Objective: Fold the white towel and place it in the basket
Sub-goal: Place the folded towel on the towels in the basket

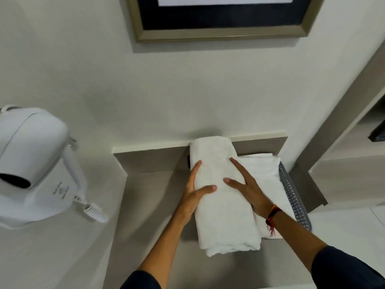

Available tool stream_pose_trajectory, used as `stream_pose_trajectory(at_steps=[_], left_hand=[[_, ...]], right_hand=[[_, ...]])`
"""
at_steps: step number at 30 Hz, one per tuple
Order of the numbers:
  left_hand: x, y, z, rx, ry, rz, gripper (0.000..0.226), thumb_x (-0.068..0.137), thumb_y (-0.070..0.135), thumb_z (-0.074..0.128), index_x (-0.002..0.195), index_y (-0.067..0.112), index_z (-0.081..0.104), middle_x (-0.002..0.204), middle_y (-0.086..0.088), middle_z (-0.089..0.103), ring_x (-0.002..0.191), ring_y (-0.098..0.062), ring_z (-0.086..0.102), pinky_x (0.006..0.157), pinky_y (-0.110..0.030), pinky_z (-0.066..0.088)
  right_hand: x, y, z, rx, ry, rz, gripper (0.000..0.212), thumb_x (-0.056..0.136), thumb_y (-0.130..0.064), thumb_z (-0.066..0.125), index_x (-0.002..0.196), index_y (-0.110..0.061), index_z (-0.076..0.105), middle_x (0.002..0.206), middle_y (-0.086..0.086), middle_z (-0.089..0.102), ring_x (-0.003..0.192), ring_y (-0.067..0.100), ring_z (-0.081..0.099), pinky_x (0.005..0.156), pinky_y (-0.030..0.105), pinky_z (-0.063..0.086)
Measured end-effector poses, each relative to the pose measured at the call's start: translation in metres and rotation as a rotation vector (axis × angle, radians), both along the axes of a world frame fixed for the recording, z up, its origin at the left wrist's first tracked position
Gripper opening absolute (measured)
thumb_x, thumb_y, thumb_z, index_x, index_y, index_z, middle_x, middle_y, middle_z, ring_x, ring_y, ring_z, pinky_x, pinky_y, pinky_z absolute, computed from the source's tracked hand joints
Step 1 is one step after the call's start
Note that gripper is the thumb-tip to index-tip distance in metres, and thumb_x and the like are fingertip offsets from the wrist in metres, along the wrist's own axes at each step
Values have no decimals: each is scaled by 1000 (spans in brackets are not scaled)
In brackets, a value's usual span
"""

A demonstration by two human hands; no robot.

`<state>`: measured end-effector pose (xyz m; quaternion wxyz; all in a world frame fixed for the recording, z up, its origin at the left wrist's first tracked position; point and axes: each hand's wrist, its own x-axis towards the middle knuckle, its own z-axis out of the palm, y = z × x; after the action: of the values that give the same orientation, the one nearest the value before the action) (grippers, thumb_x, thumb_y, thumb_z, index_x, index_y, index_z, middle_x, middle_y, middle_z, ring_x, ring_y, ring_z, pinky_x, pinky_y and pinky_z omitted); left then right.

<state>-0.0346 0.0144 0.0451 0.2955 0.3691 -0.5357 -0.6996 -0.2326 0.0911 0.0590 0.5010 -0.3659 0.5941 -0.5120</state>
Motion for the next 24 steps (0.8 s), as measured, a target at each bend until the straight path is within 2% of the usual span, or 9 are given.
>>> stream_pose_trajectory(at_steps=[2,6,8,11,13,16,19,22,24], left_hand=[[-30,4,7,7,32,-30,86,78,25,85,142,60,39,140,30,49,130,-7,53,97,-29,55],[-94,24,8,16,29,-141,91,77,22,86,143,60,36,144,28,44,131,-2,50,99,-26,53],[-118,34,-1,30,-21,-203,96,77,20,86,146,58,32,147,27,40,133,-4,47,103,-27,50],[-143,51,-23,58,-189,-239,105,81,7,81,156,43,17,160,7,32,139,-14,43,113,-37,45],[-152,64,-37,-8,-380,-301,104,88,14,76,159,37,3,163,-5,30,140,-20,43,116,-44,42],[-163,75,-46,-113,-636,-361,103,93,48,63,155,44,-18,161,-11,29,136,-30,50,112,-50,46],[-168,71,-41,-179,-778,-448,104,94,59,54,151,42,-31,162,-16,23,136,-34,48,113,-49,44],[-167,58,-27,-304,-984,-616,102,96,63,47,154,30,-30,164,-17,27,141,-34,45,115,-50,42],[-169,41,-1,-487,-1123,-609,97,97,64,42,158,23,-21,163,-18,32,141,-35,45,113,-50,43]], right_hand=[[-31,10,13,-18,79,-24,71,83,-48,80,141,-61,41,143,-32,52,126,-6,56,96,24,55],[-89,41,15,16,169,-116,69,84,-56,76,142,-62,39,134,-42,52,120,-6,59,78,12,57],[-113,56,3,58,243,-144,68,83,-64,71,141,-64,36,140,-38,46,124,-1,56,78,12,57],[-140,74,-34,176,412,-84,73,86,-66,65,148,-60,27,155,-17,36,136,15,44,108,39,48],[-146,79,-63,269,614,0,78,91,-59,60,157,-45,19,164,-2,28,147,26,33,121,47,33],[-144,76,-88,445,753,25,77,95,-62,49,158,-45,9,166,15,21,150,39,26,122,53,27],[-142,68,-84,561,775,62,76,95,-66,44,156,-49,2,164,24,15,146,45,31,118,54,33],[-143,61,-70,567,971,74,75,92,-66,48,155,-41,17,163,21,15,143,45,34,113,55,40],[-144,42,-45,485,1156,52,70,92,-65,48,152,-33,27,163,21,17,140,44,39,110,54,44]])
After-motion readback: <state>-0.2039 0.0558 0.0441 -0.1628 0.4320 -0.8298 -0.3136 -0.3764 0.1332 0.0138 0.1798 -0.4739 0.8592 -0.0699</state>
